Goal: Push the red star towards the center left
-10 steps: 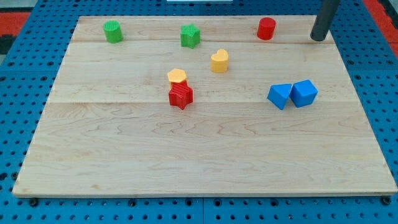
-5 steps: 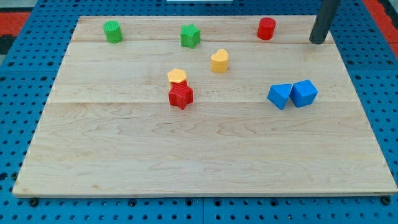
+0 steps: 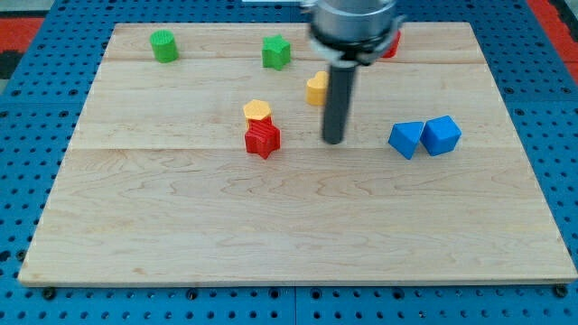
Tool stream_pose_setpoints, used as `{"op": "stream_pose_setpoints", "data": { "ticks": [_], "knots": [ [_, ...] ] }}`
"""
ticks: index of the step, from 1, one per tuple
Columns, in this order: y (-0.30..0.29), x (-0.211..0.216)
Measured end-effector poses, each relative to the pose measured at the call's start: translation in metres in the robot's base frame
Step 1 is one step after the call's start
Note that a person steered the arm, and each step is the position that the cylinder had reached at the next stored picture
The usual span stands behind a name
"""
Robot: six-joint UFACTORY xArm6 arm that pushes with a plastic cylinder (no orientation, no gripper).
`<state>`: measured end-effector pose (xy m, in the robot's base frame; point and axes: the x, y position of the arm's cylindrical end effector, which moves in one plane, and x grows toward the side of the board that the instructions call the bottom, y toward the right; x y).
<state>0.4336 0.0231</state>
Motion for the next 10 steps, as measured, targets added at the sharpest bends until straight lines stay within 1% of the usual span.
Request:
{"op": "stream_pose_setpoints", "data": {
  "ticks": [1, 2, 3, 4, 5, 6, 7, 9, 10],
  "knots": [
    [-0.102, 0.001],
    [-0.169, -0.008],
    [-0.151, 0.006],
    [-0.135, 0.036],
    [-0.187, 0.042],
    [-0.227, 0.004],
    [-0.228, -0.007],
    [-0.223, -0.011],
    [-0.223, -0.023]
  ]
}}
